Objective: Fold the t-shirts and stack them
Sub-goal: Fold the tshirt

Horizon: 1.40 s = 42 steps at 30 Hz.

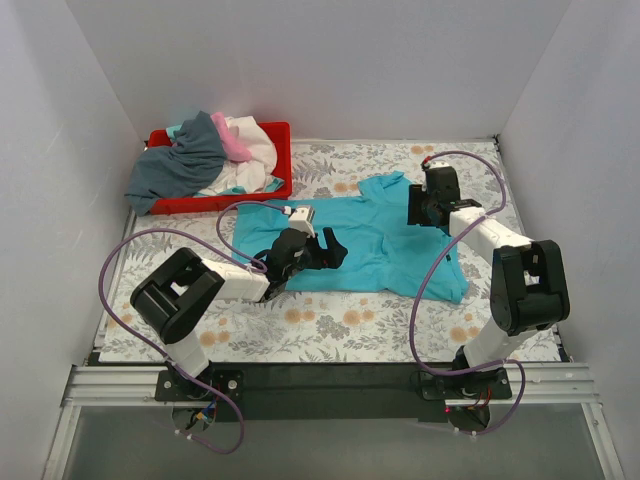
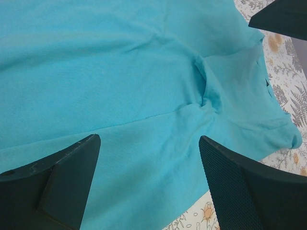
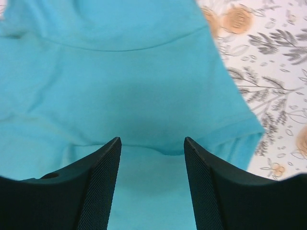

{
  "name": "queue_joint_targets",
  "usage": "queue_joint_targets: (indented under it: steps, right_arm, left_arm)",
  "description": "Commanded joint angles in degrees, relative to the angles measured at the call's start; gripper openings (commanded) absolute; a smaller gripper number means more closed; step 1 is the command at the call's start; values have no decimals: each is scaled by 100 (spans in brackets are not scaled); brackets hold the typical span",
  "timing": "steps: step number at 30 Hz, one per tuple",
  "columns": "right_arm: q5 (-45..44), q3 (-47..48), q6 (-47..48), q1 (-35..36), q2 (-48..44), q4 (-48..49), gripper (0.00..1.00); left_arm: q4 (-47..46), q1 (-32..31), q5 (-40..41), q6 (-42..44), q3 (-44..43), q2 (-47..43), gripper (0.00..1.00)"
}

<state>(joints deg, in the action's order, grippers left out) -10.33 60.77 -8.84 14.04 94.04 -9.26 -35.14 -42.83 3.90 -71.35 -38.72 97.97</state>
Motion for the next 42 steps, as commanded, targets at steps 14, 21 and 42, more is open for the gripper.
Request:
queue_joint_targets:
  steps: [14, 21, 42]
  right_arm:
    - [224, -233, 49, -903, 281, 205, 47]
    - [417, -206, 32, -982, 475, 187, 45]
    - [1244, -364, 216, -1026, -86, 161, 1]
  left_arm:
    - [-134, 38, -38, 60, 49, -15, 77]
    - [-152, 38, -21, 42, 75, -68, 77]
    - [-230, 38, 32, 34, 189, -165, 77]
